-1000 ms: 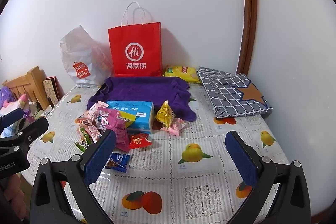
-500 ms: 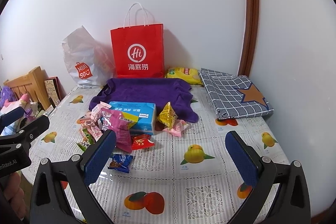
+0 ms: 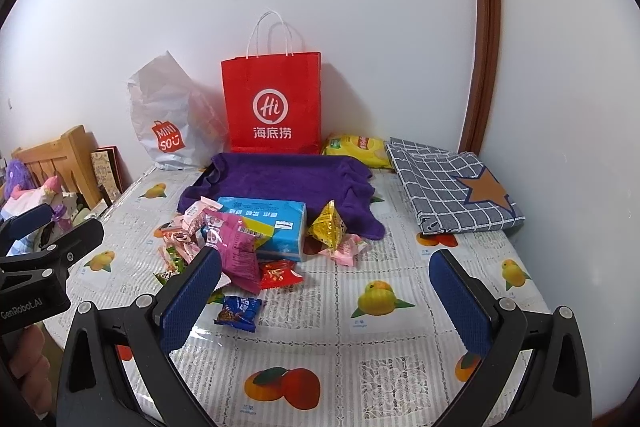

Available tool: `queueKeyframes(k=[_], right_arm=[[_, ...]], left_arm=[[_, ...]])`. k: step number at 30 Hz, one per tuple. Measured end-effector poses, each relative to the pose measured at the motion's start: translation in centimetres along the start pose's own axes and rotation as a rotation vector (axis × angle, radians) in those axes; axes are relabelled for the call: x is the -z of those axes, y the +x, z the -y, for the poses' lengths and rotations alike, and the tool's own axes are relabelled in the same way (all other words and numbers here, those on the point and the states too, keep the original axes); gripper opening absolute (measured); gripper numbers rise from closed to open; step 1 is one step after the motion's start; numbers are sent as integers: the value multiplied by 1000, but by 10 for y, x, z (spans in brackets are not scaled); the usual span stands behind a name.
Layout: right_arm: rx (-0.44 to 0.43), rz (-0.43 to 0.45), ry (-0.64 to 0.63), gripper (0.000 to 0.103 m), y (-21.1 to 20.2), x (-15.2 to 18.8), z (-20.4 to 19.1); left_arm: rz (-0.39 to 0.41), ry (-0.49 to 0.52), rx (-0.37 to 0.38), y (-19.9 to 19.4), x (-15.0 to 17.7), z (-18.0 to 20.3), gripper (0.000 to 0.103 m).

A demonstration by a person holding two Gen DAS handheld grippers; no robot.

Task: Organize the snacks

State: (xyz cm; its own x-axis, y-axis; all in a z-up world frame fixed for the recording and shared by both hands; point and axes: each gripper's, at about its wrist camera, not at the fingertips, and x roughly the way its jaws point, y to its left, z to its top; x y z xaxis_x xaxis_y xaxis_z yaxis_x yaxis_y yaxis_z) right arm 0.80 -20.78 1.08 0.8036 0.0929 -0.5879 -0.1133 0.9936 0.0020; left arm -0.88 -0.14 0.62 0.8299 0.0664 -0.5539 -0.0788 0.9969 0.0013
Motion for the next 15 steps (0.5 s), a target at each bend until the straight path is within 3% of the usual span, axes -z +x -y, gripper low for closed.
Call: queueKeyframes(k=[15], right_arm=[[-10,7,-5,103,-1,0,-8]], left_arm=[[2,-23,0,-1,1,-11,103]])
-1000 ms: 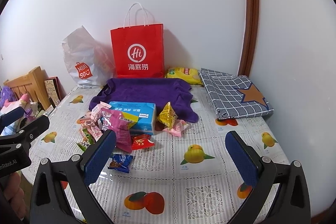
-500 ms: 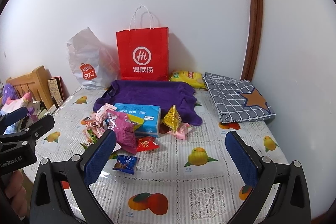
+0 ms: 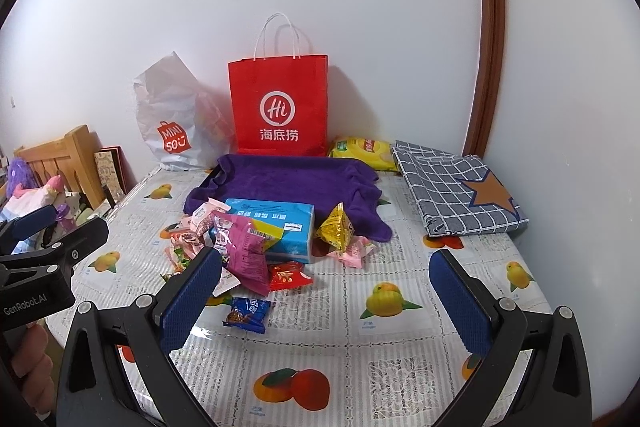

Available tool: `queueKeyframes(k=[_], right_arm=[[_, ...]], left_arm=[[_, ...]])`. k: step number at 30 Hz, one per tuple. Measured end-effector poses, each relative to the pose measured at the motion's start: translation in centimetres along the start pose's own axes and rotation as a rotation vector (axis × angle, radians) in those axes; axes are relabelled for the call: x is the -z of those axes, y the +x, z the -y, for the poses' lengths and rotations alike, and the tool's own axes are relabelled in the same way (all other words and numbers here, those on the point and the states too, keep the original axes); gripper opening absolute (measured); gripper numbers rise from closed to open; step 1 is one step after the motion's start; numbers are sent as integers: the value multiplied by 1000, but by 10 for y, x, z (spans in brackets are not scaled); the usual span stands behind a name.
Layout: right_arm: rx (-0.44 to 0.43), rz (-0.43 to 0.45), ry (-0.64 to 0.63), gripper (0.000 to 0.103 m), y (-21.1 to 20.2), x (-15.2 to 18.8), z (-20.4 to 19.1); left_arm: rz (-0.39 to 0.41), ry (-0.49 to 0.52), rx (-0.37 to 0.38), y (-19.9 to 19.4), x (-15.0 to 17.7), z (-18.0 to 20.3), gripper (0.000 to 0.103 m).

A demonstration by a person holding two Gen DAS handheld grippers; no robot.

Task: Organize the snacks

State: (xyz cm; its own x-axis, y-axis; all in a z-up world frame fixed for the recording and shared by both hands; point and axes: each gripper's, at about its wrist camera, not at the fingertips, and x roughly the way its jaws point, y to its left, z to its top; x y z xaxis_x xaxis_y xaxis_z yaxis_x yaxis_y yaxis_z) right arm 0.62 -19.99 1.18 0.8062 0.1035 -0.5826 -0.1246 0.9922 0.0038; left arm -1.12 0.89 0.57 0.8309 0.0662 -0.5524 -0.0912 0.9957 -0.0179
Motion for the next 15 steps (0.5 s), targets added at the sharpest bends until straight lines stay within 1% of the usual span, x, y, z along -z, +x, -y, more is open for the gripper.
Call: queueKeyframes(k=[15], right_arm=[[-1,5,10,103,-3,1,-1]], left_arm=[[1,-1,3,-1,1,-1,103]])
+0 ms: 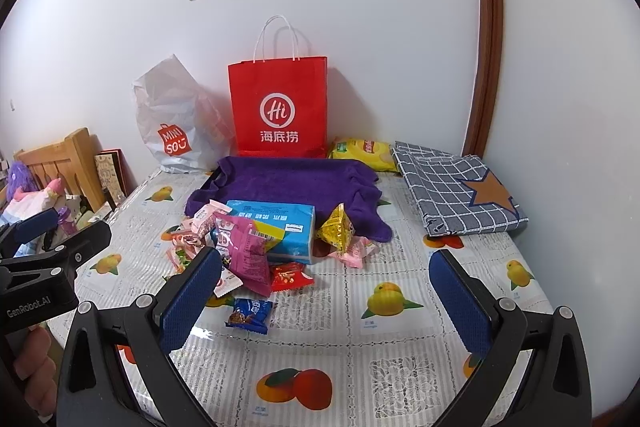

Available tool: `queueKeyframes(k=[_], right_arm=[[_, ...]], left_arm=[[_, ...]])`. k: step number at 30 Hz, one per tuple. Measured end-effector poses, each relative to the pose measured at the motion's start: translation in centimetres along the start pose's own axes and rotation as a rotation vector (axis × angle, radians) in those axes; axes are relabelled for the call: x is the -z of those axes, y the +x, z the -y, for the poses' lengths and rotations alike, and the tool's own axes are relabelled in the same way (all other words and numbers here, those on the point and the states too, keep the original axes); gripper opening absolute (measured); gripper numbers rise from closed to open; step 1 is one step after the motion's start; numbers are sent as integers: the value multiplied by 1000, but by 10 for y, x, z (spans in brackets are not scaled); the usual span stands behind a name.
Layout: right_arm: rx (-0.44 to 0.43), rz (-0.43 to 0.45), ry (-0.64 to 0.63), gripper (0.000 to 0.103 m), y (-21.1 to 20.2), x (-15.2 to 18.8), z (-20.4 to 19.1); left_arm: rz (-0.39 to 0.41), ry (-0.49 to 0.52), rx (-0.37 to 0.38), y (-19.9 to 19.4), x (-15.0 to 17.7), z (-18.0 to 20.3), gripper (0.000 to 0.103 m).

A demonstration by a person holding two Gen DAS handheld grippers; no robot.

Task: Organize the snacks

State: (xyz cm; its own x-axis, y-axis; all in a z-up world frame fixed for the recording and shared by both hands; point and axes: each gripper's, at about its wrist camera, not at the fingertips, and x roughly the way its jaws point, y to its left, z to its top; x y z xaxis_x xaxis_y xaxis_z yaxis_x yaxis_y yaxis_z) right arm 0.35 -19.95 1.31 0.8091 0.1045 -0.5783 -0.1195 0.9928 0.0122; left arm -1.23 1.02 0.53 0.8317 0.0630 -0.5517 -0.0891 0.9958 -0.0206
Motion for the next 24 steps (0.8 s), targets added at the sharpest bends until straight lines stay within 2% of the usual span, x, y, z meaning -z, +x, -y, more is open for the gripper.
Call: queueKeyframes(k=[15,21,24], right_arm=[[12,-2,6,103,9,-5,4],[36,-7,15,103,29,-6,13],[38,-25,24,103,45,-4,21]], left_arm=[[5,15,21,4,-5,1,103],[-14,23,22,25,-10,-5,103],[-55,13,30,44,-10,-13,103]])
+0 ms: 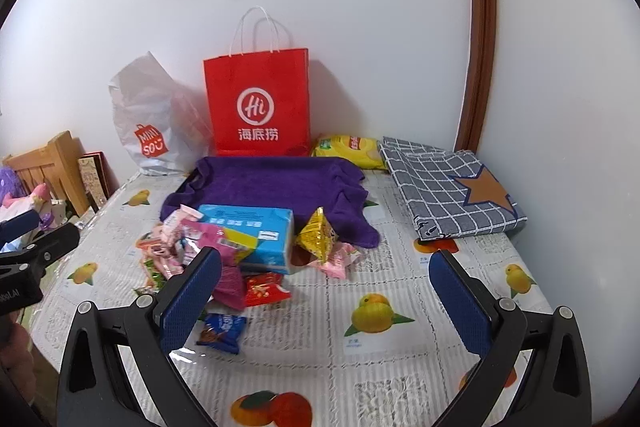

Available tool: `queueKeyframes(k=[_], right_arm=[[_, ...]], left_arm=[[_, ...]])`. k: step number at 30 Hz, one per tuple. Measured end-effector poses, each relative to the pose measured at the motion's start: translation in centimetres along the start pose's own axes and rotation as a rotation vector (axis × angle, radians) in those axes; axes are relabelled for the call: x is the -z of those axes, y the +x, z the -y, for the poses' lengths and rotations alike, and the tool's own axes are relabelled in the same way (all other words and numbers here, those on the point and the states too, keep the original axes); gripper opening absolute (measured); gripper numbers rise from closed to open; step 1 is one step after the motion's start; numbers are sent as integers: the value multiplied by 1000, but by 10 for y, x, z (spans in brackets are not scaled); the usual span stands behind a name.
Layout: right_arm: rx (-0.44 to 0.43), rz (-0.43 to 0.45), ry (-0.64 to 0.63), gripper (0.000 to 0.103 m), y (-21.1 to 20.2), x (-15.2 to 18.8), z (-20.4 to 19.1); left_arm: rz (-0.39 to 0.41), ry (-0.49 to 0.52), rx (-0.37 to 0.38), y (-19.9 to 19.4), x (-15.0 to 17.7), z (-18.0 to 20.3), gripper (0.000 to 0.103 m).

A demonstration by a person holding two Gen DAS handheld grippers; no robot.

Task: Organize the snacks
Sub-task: 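Grasp the yellow triangular snack packet with the right gripper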

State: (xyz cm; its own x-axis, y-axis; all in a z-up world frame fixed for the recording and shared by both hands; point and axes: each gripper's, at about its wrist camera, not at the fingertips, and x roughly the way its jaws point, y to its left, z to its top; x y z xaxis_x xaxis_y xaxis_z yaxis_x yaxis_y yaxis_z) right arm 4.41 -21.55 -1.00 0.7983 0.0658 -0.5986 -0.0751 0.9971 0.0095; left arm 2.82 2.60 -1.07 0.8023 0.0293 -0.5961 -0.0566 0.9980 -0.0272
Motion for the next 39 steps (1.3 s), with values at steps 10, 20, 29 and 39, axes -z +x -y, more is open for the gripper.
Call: queueKeyframes(k=[10,20,29,39], right_arm=[[-12,-114,8,88,80,10,15],[-48,-228,-18,73,170,4,12],[-46,-311,-44,60,224,4,0],[-87,-350,-55,52,253,7,-4]], left_arm=[[-125,-35,-32,69,8,-33,102],[-171,-91,-28,113,0,-67,102],[-228,-126,9,140,-4,-91,102],[-277,-76,9,158,2,-94,102]])
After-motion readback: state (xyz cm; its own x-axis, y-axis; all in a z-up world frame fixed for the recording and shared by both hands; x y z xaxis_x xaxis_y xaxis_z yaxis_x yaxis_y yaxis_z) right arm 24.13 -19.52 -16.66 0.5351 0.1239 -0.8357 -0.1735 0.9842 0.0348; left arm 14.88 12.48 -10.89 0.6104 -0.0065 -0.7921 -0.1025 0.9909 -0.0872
